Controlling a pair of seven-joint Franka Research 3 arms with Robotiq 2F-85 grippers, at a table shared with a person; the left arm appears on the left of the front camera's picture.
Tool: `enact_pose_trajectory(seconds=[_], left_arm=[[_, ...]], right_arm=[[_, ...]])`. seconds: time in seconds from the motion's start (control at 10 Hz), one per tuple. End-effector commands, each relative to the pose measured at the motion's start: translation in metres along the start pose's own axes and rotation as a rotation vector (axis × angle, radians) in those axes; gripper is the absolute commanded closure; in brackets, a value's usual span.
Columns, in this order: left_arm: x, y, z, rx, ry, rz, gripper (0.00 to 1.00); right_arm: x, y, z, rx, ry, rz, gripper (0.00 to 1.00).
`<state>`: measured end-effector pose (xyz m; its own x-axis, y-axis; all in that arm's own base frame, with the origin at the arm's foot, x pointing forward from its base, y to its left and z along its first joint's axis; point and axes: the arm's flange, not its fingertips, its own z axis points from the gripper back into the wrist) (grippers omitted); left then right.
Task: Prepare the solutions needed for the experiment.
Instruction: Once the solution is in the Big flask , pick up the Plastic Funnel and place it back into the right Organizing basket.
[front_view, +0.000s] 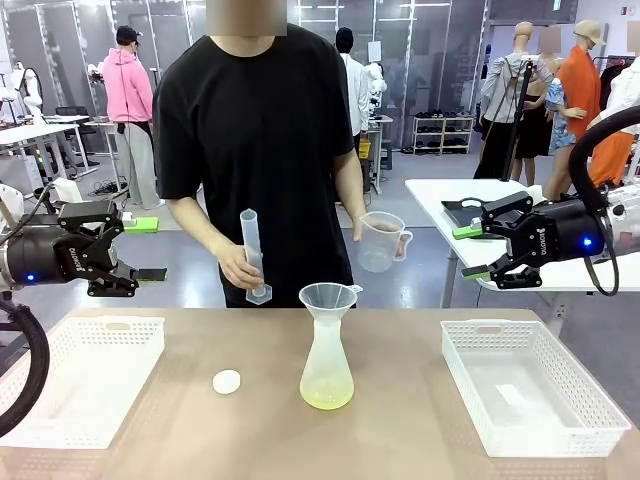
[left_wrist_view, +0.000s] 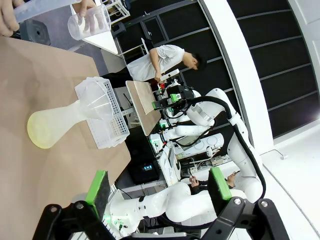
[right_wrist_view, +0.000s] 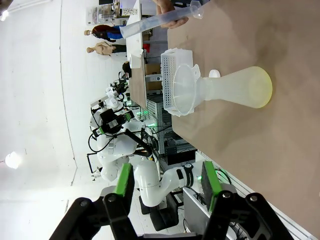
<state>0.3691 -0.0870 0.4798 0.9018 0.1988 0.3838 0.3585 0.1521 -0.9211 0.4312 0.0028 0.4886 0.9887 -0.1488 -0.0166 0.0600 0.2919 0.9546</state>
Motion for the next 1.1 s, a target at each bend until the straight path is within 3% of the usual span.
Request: enact_pose_trajectory(seconds=[0.0,0.2,0.5,0.8,1.0], left_arm=[[0.000,-0.002,-0.003,-0.003,0.000,0.005,0.00],[0.000,-0.002,-0.003,-0.003,0.000,0.005,0.00],[0.000,-0.002,-0.003,-0.003,0.000,0.005,0.00],[0.000,-0.002,-0.003,-0.003,0.000,0.005,0.00],[0.000,-0.002,-0.003,-0.003,0.000,0.005,0.00]], right_arm=[[0.000,0.000,0.000,0.000,0.000,0.000,0.31],[0.002,0.007,-0.004,-0.023,-0.002,0.062,0.31],[0.008,0.037,-0.030,-0.159,-0.010,0.163,0.31],[0.006,0.077,-0.067,-0.325,0.013,0.338,0.31],[-0.008,0.094,-0.088,-0.505,0.009,0.447,0.31]])
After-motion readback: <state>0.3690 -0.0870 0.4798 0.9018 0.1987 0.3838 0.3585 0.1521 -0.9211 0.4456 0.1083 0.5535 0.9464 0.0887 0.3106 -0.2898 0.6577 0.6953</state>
